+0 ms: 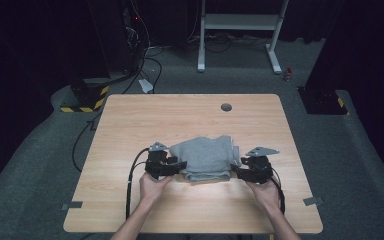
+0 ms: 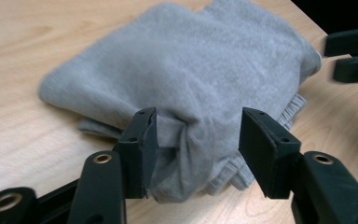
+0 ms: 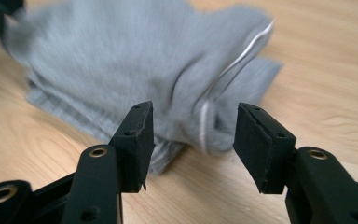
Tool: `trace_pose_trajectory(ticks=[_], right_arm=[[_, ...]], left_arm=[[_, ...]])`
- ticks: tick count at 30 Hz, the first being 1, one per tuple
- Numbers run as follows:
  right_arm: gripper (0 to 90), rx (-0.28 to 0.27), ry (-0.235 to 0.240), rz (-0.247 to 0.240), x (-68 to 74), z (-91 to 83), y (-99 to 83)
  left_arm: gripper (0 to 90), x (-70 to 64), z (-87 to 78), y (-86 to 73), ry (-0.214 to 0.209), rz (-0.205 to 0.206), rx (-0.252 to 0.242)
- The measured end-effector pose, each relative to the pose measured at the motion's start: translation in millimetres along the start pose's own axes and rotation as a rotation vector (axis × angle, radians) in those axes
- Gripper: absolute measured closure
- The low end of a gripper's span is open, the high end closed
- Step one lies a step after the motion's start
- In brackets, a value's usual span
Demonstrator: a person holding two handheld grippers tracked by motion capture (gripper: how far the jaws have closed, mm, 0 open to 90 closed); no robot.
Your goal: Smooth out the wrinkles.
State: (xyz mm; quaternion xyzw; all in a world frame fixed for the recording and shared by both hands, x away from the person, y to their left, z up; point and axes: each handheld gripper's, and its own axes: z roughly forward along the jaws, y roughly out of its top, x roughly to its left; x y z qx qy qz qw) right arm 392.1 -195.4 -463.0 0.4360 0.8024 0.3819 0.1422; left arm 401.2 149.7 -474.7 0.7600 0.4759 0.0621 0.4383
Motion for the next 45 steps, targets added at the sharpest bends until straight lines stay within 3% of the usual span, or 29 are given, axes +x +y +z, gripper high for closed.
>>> trace_pose_trajectory(ticks=[3, 6, 7, 10, 12, 15, 20, 21, 24, 26, 28, 32, 35, 38, 41, 45], right_arm=[[45.4, -0.025, 0.013, 0.046, -10.0, -4.5, 7.6], [45.8, -0.023, 0.006, 0.09, -15.6, 4.2, 17.6], [46.0, -0.011, 0.01, 0.111, -17.5, 12.4, 22.6], [46.4, 0.033, -0.036, 0.114, -22.3, 35.2, 35.8], [45.7, 0.026, -0.029, 0.183, -32.0, 48.9, 44.8], [43.9, 0.036, -0.023, 0.217, -36.5, 59.3, 51.9], [44.4, 0.077, -0.03, 0.234, -37.6, 73.1, 54.0], [45.5, 0.09, -0.025, 0.226, -37.3, 75.4, 54.6], [52.3, 0.105, -0.023, 0.183, -33.8, 78.5, 58.3], [59.1, 0.129, -0.034, 0.159, -30.6, 80.0, 62.1], [67.9, 0.129, -0.026, 0.142, -28.7, 79.6, 63.3], [81.9, 0.107, -0.043, 0.086, -24.1, 77.2, 64.5], [83.8, 0.103, -0.071, 0.013, -19.6, 75.4, 65.4], [84.5, 0.062, -0.065, 0.006, -15.4, 68.2, 67.9], [85.2, 0.061, -0.077, -0.03, -11.3, 66.0, 68.5], [85.4, 0.052, -0.058, -0.025, -11.1, 64.1, 68.3]], left_arm=[[43.4, 7.2, 2.6, 7.9, 0.034, -0.009, 0.018], [40.2, 18.1, 8.8, 11.7, 0.068, -0.029, 0.023], [38.3, 22.5, 11.1, 12.4, 0.085, -0.037, 0.035], [35.1, 35.7, 13.7, 14.8, 0.106, -0.093, 0.036], [33.6, 40.8, 16.8, 17.9, 0.127, -0.104, 0.038], [32.0, 46.7, 25.0, 17.7, 0.114, -0.152, 0.04], [32.9, 48.5, 43.3, 14.6, 0.113, -0.162, 0.077], [33.7, 48.8, 45.4, 15.5, 0.108, -0.159, 0.083], [39.5, 45.6, 49.4, 21.8, 0.12, -0.093, 0.113], [45.2, 45.5, 51.1, 23.2, 0.114, -0.094, 0.096], [49.3, 47.4, 55.3, 20.6, 0.107, -0.116, 0.122], [63.5, 45.9, 53.7, 21.2, 0.126, -0.088, 0.112], [71.4, 46.3, 50.2, 22.2, 0.126, -0.08, 0.099], [77.8, 45.8, 47.1, 22.3, 0.127, -0.061, 0.101], [87.2, 45.8, 43.9, 23.3, 0.108, -0.046, 0.093], [89.1, 44.8, 41.5, 23.1, 0.088, -0.036, 0.095]])
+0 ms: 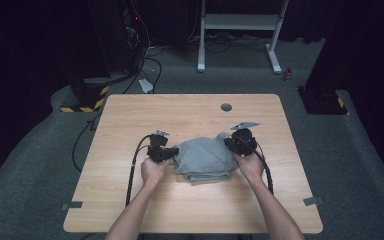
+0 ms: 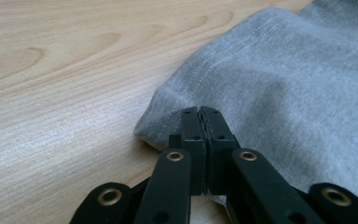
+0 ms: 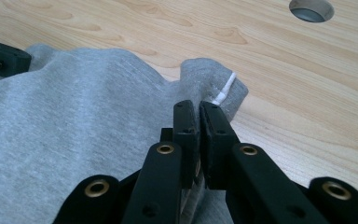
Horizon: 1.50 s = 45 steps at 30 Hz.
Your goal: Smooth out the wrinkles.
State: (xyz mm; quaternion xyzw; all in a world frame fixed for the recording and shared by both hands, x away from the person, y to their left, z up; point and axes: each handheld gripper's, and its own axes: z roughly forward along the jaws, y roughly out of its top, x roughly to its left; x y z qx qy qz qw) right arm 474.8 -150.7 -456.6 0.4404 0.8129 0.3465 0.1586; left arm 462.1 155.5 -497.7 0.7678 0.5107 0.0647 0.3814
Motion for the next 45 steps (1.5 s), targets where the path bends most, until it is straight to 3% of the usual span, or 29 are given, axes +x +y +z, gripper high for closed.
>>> trace_pose_trajectory(ticks=[4, 9, 13, 15, 16, 18, 23, 28, 32, 36, 39, 42, 45], right_arm=[[85.4, -0.021, 0.01, 0.006, 0.5, -5.0, 0.5], [85.5, -0.037, 0.021, 0.009, 2.6, -8.5, 1.1], [85.6, -0.059, 0.026, -0.015, 8.9, -13.4, 0.6], [85.6, -0.075, 0.026, -0.024, 11.4, -20.1, -0.5], [85.5, -0.096, 0.036, -0.017, 11.7, -25.3, -1.5], [85.5, -0.142, 0.058, -0.002, 13.7, -35.4, -6.6], [85.5, -0.183, 0.095, 0.009, 20.7, -50.2, -28.1], [85.5, -0.229, 0.12, 0.013, 31.6, -61.6, -52.1], [85.5, -0.206, 0.106, -0.039, 44.4, -62.6, -71.6], [85.4, -0.184, 0.119, -0.032, 48.7, -65.4, -90.3], [85.3, -0.145, 0.124, -0.031, 51.9, -64.1, -106.0], [85.2, -0.091, 0.107, -0.044, 54.0, -61.1, -120.5], [85.0, -0.05, 0.083, -0.044, 51.4, -57.0, -128.9]], left_arm=[[89.5, 2.6, -8.7, 1.7, -0.039, -0.023, -0.037], [89.6, 4.6, -21.0, 2.5, -0.068, -0.026, -0.084], [89.6, 1.6, -29.8, 2.6, -0.107, -0.014, -0.115], [89.6, -3.6, -34.2, 1.4, -0.137, 0.008, -0.136], [89.5, -8.6, -37.0, 1.1, -0.14, 0.042, -0.141], [89.5, -15.7, -41.9, -0.3, -0.161, 0.066, -0.162], [89.5, -31.4, -59.1, -6.6, -0.222, 0.116, -0.204], [89.4, -42.0, -68.0, -35.2, -0.239, 0.164, -0.215], [89.3, -45.1, -67.4, -56.9, -0.246, 0.171, -0.183], [89.2, -49.2, -65.8, -76.7, -0.252, 0.18, -0.16], [89.2, -53.3, -59.8, -88.4, -0.243, 0.206, -0.115], [89.0, -56.3, -52.1, -96.4, -0.244, 0.212, -0.072], [89.0, -59.3, -45.3, -100.3, -0.218, 0.222, -0.047]])
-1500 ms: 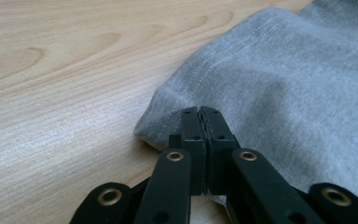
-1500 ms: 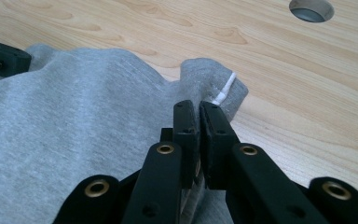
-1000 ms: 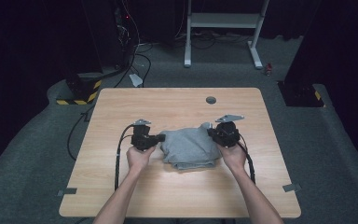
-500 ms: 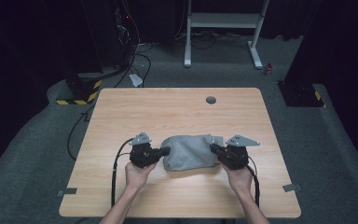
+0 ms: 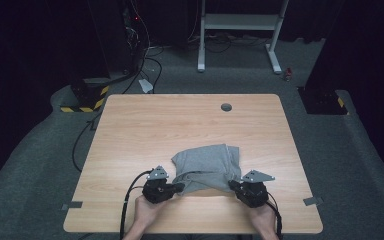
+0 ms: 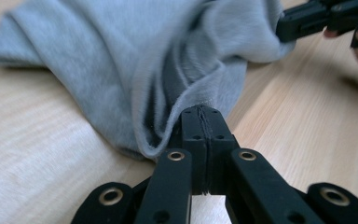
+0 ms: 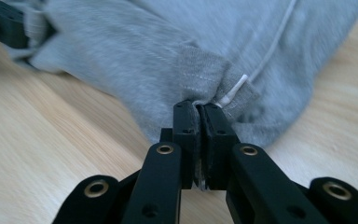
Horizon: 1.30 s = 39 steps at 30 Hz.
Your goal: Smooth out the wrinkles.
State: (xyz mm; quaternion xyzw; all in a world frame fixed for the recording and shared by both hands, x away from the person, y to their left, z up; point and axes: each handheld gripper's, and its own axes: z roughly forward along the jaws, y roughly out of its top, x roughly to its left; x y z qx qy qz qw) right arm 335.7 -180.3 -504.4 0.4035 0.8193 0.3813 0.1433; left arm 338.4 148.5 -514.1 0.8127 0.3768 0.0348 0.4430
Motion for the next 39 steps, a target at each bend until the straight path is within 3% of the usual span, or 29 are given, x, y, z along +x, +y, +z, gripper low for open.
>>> trace_pose_trajectory(ticks=[3, 9, 14, 18, 21, 30, 34, 39], right_arm=[[85.0, 0.025, -0.016, 0.009, -3.7, 7.8, -2.8], [85.0, 0.046, -0.056, -0.02, -5.6, 21.5, 7.2], [85.0, 0.047, -0.079, -0.009, -16.0, 39.3, 23.2], [85.0, 0.057, -0.078, 0.03, -28.7, 50.6, 37.7], [84.9, 0.058, -0.08, 0.04, -32.9, 52.0, 40.9], [83.8, 0.023, -0.07, 0.056, -29.1, 40.4, 34.4], [83.1, 0.008, -0.069, 0.039, -26.7, 35.1, 31.3], [81.2, 0.008, -0.075, 0.007, -23.5, 27.6, 26.5]], left_arm=[[89.0, 2.4, 3.0, 2.4, 0.008, -0.011, 0.006], [88.8, 9.7, 11.0, 14.8, 0.093, -0.016, 0.01], [88.8, 33.4, 20.4, 32.9, 0.134, -0.057, 0.002], [88.7, 46.9, 21.2, 43.6, 0.158, -0.068, -0.023], [88.7, 49.9, 17.4, 42.6, 0.139, -0.101, -0.045], [88.6, 38.3, 12.3, 35.8, 0.104, -0.069, -0.057], [88.8, 38.8, 10.1, 31.7, 0.091, -0.066, -0.053], [88.6, 33.2, 5.8, 31.2, 0.103, -0.02, -0.031]])
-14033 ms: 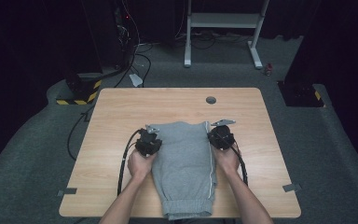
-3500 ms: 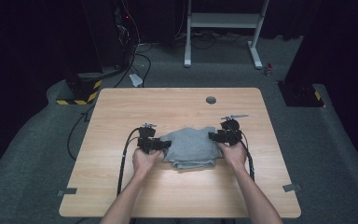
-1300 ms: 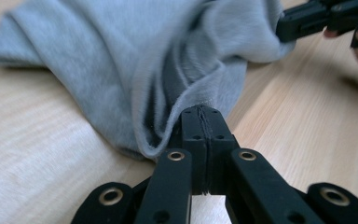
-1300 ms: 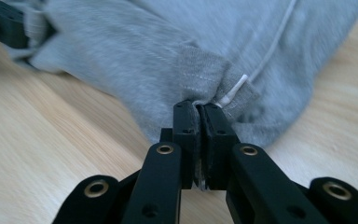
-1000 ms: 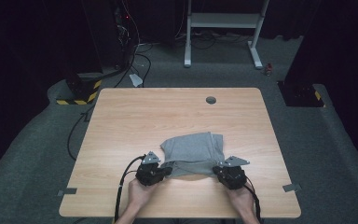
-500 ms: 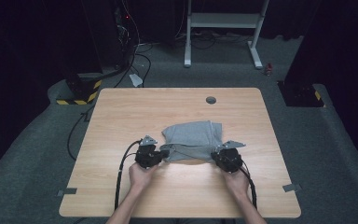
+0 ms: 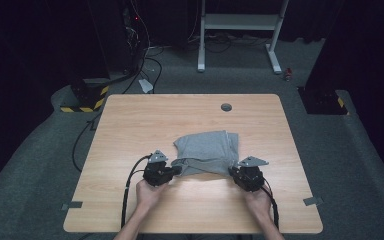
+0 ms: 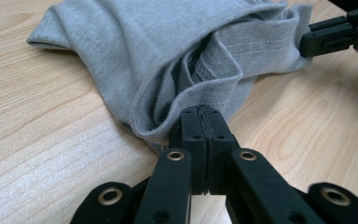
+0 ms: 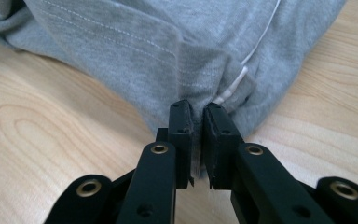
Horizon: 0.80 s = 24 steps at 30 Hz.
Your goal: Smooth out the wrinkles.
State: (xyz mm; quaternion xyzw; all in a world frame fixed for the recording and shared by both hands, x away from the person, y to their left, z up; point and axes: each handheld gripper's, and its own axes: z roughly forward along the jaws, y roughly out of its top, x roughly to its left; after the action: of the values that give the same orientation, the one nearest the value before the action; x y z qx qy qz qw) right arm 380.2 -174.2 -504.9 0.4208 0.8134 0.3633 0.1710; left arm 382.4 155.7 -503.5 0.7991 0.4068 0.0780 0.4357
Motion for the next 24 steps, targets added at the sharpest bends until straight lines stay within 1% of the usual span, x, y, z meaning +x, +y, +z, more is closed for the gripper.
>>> trace_pose_trajectory(ticks=[2, 6, 7, 8, 10, 13, 15, 18, 21, 24], right_arm=[[80.6, 0.008, -0.001, 0.005, 0.3, -0.7, -3.1], [79.9, 0.017, 0.007, 0.016, -1.0, -2.4, -10.7], [79.8, 0.017, 0.005, 0.013, -0.6, -3.4, -11.9], [79.6, 0.013, 0.006, 0.006, -0.7, -4.4, -12.8], [78.4, 0.018, 0.012, 0.014, 0.4, -6.6, -14.5], [76.5, 0.013, 0.022, 0.007, 1.4, -10.6, -17.3], [75.4, 0.015, 0.033, 0.018, 2.9, -15.2, -21.4], [74.2, 0.015, 0.033, 0.008, 2.2, -20.8, -27.0], [73.1, 0.018, 0.036, 0.031, -0.4, -25.6, -32.6], [72.3, 0.008, 0.025, 0.04, -3.4, -30.6, -36.3]], left_arm=[[88.5, -1.0, -0.2, -2.0, 0.006, 0.012, 0.014], [88.2, -2.6, -1.6, -8.8, -0.005, 0.002, 0.028], [87.6, -3.1, -1.9, -10.3, -0.005, 0.01, 0.034], [86.9, -4.1, -2.2, -12.1, -0.003, 0.012, 0.034], [84.6, -5.3, -3.7, -14.9, -0.004, 0.01, 0.036], [83.0, -6.9, -7.7, -19.0, -0.008, 0.005, 0.029], [82.1, -7.7, -11.2, -21.8, -0.012, 0.006, 0.032], [78.2, -8.6, -16.4, -26.3, 0.003, 0.019, 0.038], [73.4, -8.6, -23.1, -31.2, 0.009, 0.019, 0.028], [69.0, -11.1, -33.3, -34.2, 0.02, 0.021, 0.002]])
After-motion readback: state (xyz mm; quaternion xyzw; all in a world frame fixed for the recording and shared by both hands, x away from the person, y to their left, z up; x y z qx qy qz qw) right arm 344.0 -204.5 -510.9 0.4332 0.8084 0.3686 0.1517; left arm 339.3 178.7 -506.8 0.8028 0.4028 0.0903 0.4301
